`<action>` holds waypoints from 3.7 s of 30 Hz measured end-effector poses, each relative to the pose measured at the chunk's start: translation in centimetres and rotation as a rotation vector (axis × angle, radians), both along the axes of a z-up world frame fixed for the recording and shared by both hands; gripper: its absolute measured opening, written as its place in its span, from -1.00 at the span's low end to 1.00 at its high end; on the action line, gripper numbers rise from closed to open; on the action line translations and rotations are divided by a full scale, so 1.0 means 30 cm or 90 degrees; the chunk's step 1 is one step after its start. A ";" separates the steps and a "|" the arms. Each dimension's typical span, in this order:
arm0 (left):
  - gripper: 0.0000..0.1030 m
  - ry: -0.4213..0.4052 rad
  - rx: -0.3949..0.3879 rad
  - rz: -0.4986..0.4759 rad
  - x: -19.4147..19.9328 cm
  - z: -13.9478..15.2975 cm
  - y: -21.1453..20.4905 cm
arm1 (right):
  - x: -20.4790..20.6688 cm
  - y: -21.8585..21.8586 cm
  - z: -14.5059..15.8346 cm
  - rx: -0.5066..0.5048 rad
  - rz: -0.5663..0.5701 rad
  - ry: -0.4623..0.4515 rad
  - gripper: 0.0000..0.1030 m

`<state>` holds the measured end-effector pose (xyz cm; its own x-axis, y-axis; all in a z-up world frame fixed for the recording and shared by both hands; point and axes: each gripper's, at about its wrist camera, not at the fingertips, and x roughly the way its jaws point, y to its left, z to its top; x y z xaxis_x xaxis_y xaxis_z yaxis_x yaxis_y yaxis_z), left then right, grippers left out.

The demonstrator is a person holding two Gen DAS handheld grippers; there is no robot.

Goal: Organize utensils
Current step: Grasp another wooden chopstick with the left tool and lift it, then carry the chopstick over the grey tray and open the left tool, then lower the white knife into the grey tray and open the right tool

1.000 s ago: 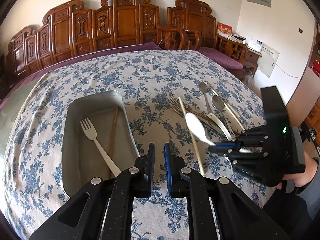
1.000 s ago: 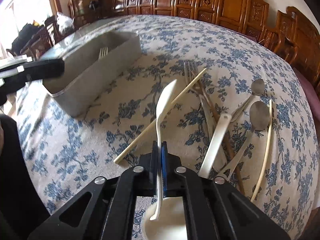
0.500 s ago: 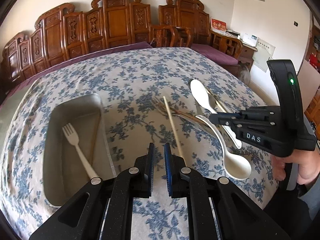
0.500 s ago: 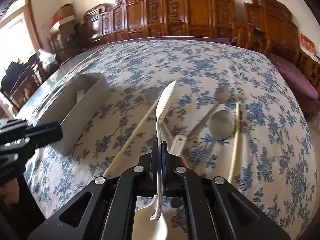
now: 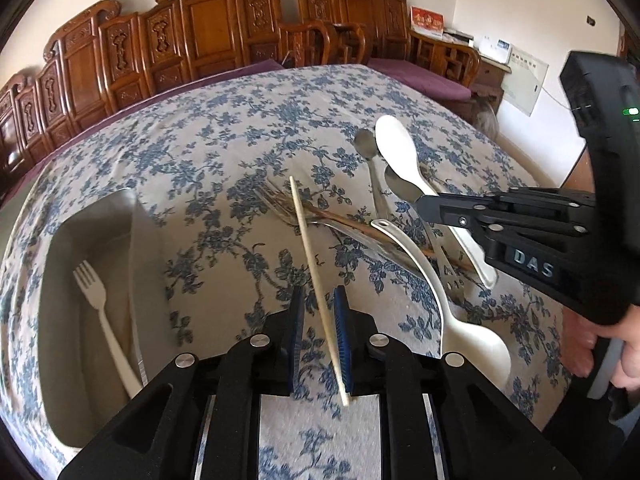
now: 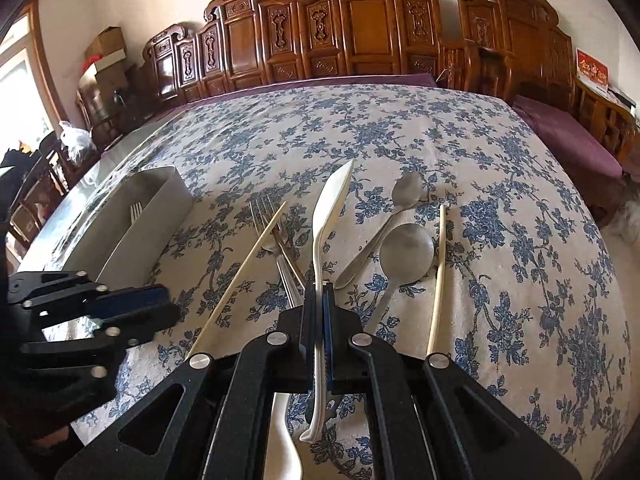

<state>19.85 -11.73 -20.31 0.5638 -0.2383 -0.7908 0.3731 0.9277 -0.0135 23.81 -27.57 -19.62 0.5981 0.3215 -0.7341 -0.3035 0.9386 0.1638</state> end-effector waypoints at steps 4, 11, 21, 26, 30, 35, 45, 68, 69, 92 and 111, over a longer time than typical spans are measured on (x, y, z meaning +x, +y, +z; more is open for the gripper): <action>-0.73 0.010 0.010 0.000 0.034 -0.024 -0.031 | -0.001 -0.007 0.000 0.002 -0.005 0.000 -0.92; -0.73 0.029 0.024 0.017 0.082 -0.070 -0.053 | 0.001 -0.012 0.004 0.007 -0.007 0.001 -0.92; -0.74 0.051 0.026 0.032 0.110 -0.115 -0.043 | 0.003 -0.004 0.003 0.008 -0.003 0.000 -0.92; -0.91 0.052 0.025 0.036 0.101 -0.105 -0.030 | 0.003 -0.001 0.002 0.007 -0.005 0.001 -0.92; -0.91 0.038 0.022 0.036 0.075 -0.068 -0.005 | -0.001 0.015 0.010 0.011 0.001 -0.003 -0.91; -0.91 0.013 0.013 0.039 0.041 0.003 0.038 | -0.015 0.051 0.027 0.013 0.017 -0.014 -0.92; -0.91 -0.021 0.004 0.042 0.009 0.114 0.133 | -0.059 0.136 0.083 0.010 0.058 -0.040 -0.92; -0.91 -0.030 -0.014 0.142 0.037 0.135 0.480 | -0.084 0.215 0.079 0.000 0.087 -0.040 -0.92; -0.91 -0.027 -0.015 0.145 0.039 0.126 0.490 | -0.085 0.220 0.080 0.000 0.088 -0.041 -0.92; -0.91 0.047 -0.003 0.181 0.102 -0.012 0.577 | -0.078 0.342 0.121 -0.002 0.104 -0.049 -0.92; -0.81 -0.055 -0.028 0.221 0.039 0.159 0.707 | -0.003 0.660 0.147 0.051 0.148 -0.027 -0.92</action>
<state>21.03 9.47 -15.53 0.6816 -0.0537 -0.7297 0.0375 0.9986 -0.0385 23.73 -7.79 -15.20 0.5314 0.5104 -0.6761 -0.5174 0.8275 0.2179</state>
